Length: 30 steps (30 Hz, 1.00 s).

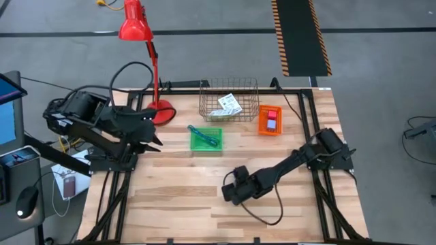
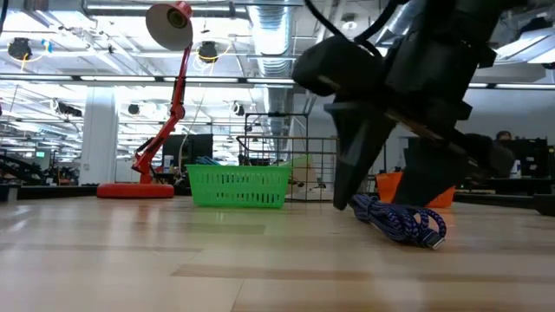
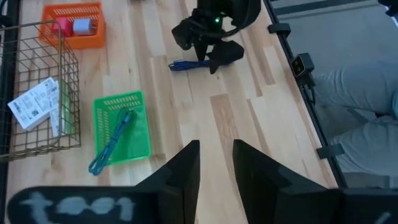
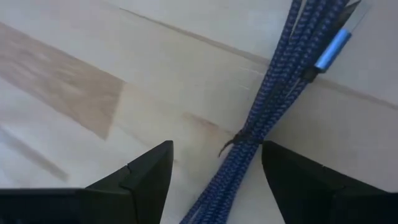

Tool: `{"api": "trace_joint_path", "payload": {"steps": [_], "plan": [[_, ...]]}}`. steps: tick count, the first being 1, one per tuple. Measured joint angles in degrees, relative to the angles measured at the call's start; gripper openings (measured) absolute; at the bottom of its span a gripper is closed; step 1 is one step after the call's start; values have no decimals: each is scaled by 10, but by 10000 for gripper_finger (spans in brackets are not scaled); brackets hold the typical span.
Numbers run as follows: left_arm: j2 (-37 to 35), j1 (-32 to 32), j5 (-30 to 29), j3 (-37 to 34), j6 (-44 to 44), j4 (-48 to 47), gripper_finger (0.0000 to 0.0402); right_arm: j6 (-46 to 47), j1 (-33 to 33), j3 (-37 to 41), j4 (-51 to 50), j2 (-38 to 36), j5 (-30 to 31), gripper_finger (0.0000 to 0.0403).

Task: Pick and place items into bin
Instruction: Put the dark blue charger cable into the green bin

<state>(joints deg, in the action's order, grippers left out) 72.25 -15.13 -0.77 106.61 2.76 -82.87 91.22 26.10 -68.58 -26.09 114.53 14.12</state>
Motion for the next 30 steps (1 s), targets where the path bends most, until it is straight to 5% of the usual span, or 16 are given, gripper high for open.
{"api": "trace_joint_path", "payload": {"steps": [5, 12, 24, 30], "plan": [[0, -15, -2, 0, 10, 0, 84, -28, -3, -49, -96, 23, 0, 195], [0, -42, -38, 0, 16, 0, 84, -136, -16, -88, -151, 22, 57, 23], [0, -53, -60, 0, 26, 0, 84, -435, -116, -221, -196, 18, 161, 16], [0, -53, -60, 0, 38, -2, 84, -642, -183, -271, -143, 17, 146, 10]]}}
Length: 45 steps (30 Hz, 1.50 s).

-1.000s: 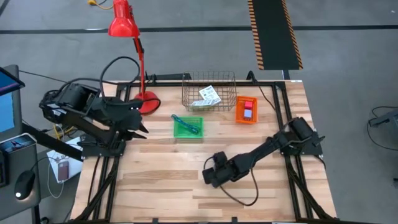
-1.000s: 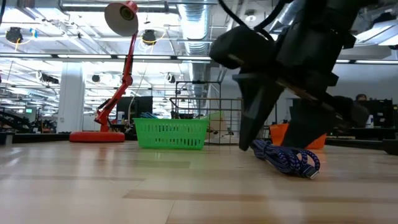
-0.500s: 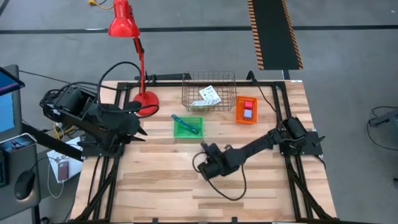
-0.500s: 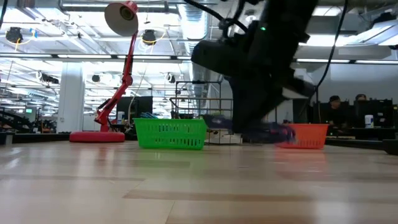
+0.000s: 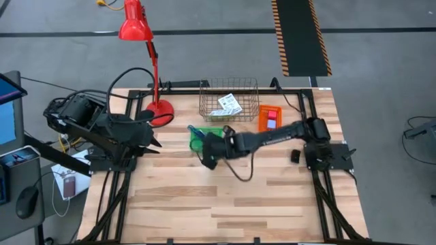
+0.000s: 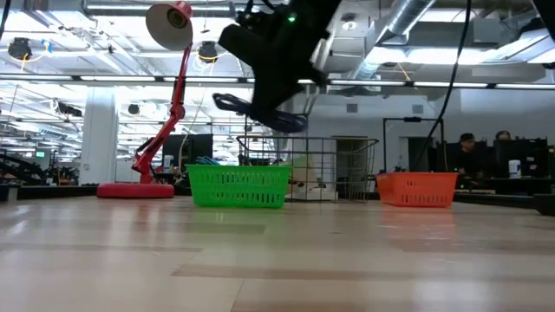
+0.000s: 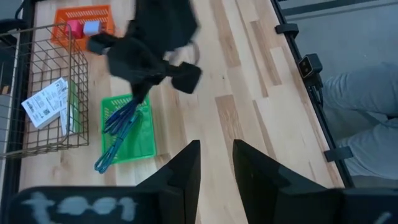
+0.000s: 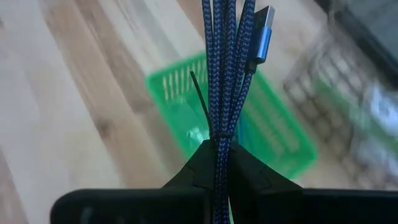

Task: Pick and place items into bin
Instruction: Put the dark blue charger cable into the green bin, then return to Home Position

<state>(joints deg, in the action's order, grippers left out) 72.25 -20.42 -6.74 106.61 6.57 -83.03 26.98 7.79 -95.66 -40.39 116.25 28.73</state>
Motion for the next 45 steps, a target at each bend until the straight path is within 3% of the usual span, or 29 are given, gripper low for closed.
{"api": "trace_joint_path", "payload": {"steps": [6, 12, 29, 36, 40, 45], "plan": [[0, 0, 0, 0, 19, -14, 84, -126, -61, -8, 49, 0, -89, 18], [0, 0, -1, 0, 23, -18, 84, -164, -93, -5, 67, 5, -167, 17], [0, 0, -2, 0, 21, -22, 84, -164, -102, -6, 77, 5, -182, 132], [-4, 0, -41, 0, 29, -59, 84, -89, -100, -6, 104, 4, -186, 153], [-31, -11, -53, 0, 16, 16, 84, -19, -94, -6, 89, 4, -194, 155], [-66, -22, -51, 0, -56, 114, 84, 19, -82, -6, 89, -1, -254, 151]]}}
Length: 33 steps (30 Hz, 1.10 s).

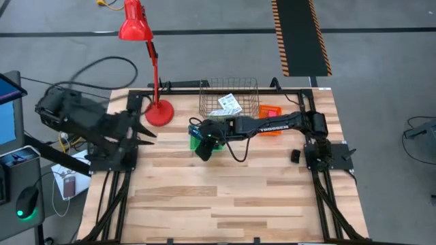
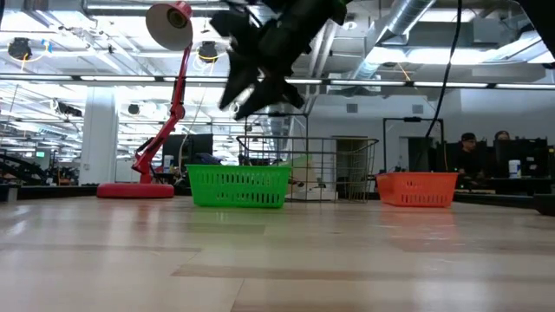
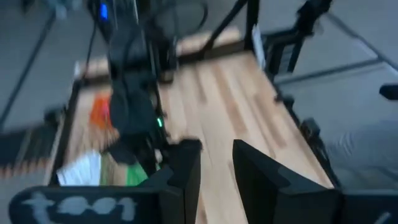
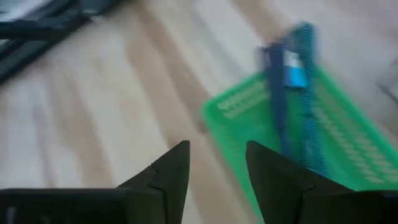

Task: Pick and place items into bin
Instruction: Return to Home Position

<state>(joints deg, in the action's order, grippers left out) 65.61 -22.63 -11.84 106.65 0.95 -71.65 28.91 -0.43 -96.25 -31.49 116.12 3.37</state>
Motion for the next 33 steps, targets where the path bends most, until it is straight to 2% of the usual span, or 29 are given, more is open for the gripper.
{"api": "trace_joint_path", "payload": {"steps": [2, 5, 12, 15, 17, 22, 27, 33], "plan": [[-17, -4, 9, -10, -30, 36, 84, -15, 10, -1, 15, -1, -19, 149], [-60, -5, 35, -87, -67, 123, 84, -37, 30, -1, 16, -1, -26, 148], [-202, 23, 25, -402, -82, 357, 84, -68, 67, -16, 7, -1, -27, 150], [-265, 40, 33, -532, -65, 466, 84, -69, 77, -42, -42, -1, -61, 148], [-306, 46, 48, -612, -53, 533, 84, -68, 86, -54, -70, -1, -78, 146], [-402, 47, 56, -789, -22, 694, 84, -78, 111, -55, -67, -3, -74, 143], [-468, 47, 53, -906, 11, 766, 84, -82, 112, -55, -80, -49, -65, 145], [-516, 47, 38, -981, 42, 791, 84, -146, 113, -56, -63, -139, -65, 148]]}}
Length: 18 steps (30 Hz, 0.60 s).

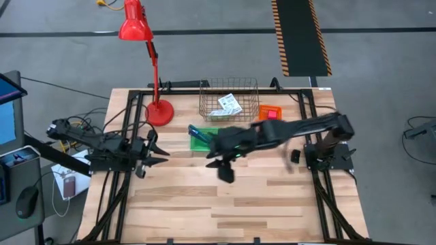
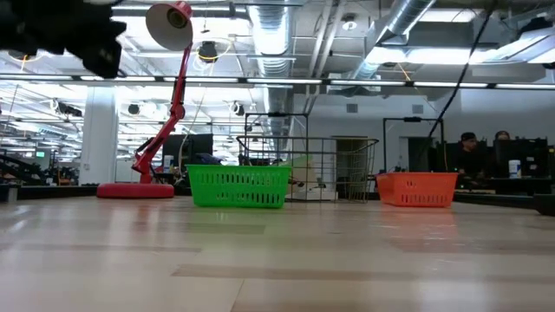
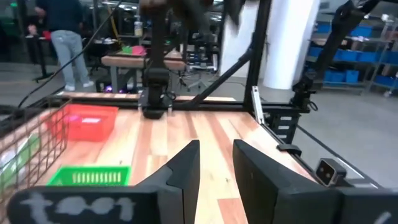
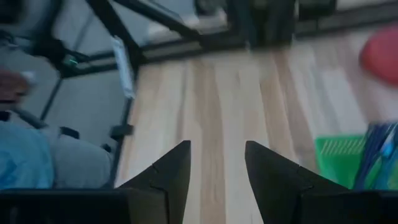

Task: Pick and place items into bin
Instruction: Return to Home Position

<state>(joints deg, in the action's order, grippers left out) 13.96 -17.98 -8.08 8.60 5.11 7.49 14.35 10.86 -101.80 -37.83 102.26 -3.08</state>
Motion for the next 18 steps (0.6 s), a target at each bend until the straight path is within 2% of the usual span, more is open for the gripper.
{"api": "trace_joint_path", "payload": {"steps": [4, 9, 14, 18], "plan": [[-22, 0, -18, -31, 13, 3, 84, -40, 7, 1, -2, -69, 0, 147], [-44, 0, -25, -72, 17, 24, 84, -63, 2, 46, 7, -159, 1, 142], [-53, 0, -36, -80, 22, 16, 84, -51, -24, 141, 55, -256, 1, 142], [-53, 0, -36, -80, 24, 12, 84, -39, -44, 256, 137, -349, 2, 144]]}}
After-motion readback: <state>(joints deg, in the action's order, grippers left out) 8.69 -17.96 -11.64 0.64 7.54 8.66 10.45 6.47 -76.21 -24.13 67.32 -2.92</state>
